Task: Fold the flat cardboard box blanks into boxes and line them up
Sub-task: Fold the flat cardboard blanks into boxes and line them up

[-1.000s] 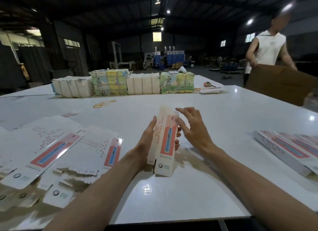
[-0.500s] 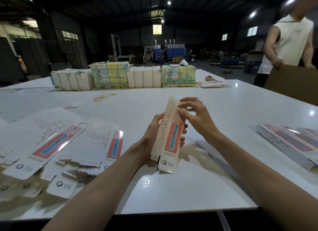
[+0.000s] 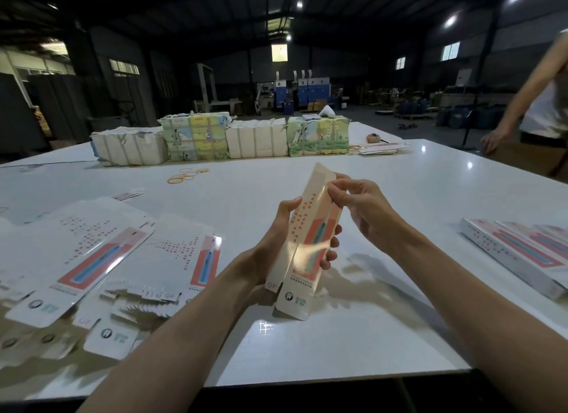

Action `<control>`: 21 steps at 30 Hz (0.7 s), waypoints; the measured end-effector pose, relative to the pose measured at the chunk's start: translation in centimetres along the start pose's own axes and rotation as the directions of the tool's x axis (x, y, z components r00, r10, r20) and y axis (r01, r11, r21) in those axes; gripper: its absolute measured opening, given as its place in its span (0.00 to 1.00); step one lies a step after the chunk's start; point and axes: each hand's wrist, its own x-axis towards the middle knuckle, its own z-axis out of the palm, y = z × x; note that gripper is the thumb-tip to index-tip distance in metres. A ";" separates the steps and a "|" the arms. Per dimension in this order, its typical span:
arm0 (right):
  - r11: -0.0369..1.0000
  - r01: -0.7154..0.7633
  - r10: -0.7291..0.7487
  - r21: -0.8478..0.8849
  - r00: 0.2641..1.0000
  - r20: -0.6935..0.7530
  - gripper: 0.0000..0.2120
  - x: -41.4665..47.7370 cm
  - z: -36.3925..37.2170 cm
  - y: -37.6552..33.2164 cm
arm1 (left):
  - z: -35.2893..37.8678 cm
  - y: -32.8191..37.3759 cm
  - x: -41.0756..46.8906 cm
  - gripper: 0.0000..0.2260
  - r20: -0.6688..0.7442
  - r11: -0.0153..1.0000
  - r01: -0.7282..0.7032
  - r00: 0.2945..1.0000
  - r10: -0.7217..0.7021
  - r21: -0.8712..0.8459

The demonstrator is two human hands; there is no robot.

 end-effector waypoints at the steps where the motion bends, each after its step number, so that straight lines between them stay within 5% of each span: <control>1: 1.000 0.002 -0.002 0.019 1.000 0.019 0.10 0.0 0.0 0.0 | 0.2 0.0 0.1 0.33 -0.008 1.000 0.006 1.000 -0.006 0.003; 5: 0.994 0.037 -0.044 0.100 0.997 0.067 0.10 0.0 0.4 -0.2 | 1.5 0.1 0.6 0.28 -0.036 0.997 0.042 0.998 -0.045 -0.071; 8: 0.996 0.071 -0.070 0.046 0.997 -0.026 0.09 0.1 0.9 0.4 | 1.3 -0.3 0.7 0.25 -0.021 0.979 0.017 1.000 -0.022 -0.202; 11: 0.998 0.061 -0.063 -0.026 0.992 -0.107 0.19 -0.2 1.9 1.0 | 0.1 -0.3 0.0 0.23 -0.059 0.925 -0.071 0.997 0.053 -0.374; 14: 0.995 0.044 -0.046 -0.093 0.999 -0.021 0.24 -1.0 3.1 1.9 | -0.6 -0.1 -0.4 0.25 -0.082 0.867 -0.132 0.991 0.106 -0.480; 18: 0.982 0.107 -0.107 -0.153 0.994 0.010 0.24 -1.3 4.0 2.3 | -0.5 -0.4 -0.5 0.32 -0.117 0.920 -0.139 0.988 0.103 -0.366; 21: 0.986 0.114 -0.115 -0.118 0.993 -0.007 0.25 -1.3 3.5 1.8 | 0.1 -0.6 0.0 0.31 -0.298 0.978 -0.149 0.949 0.101 -0.144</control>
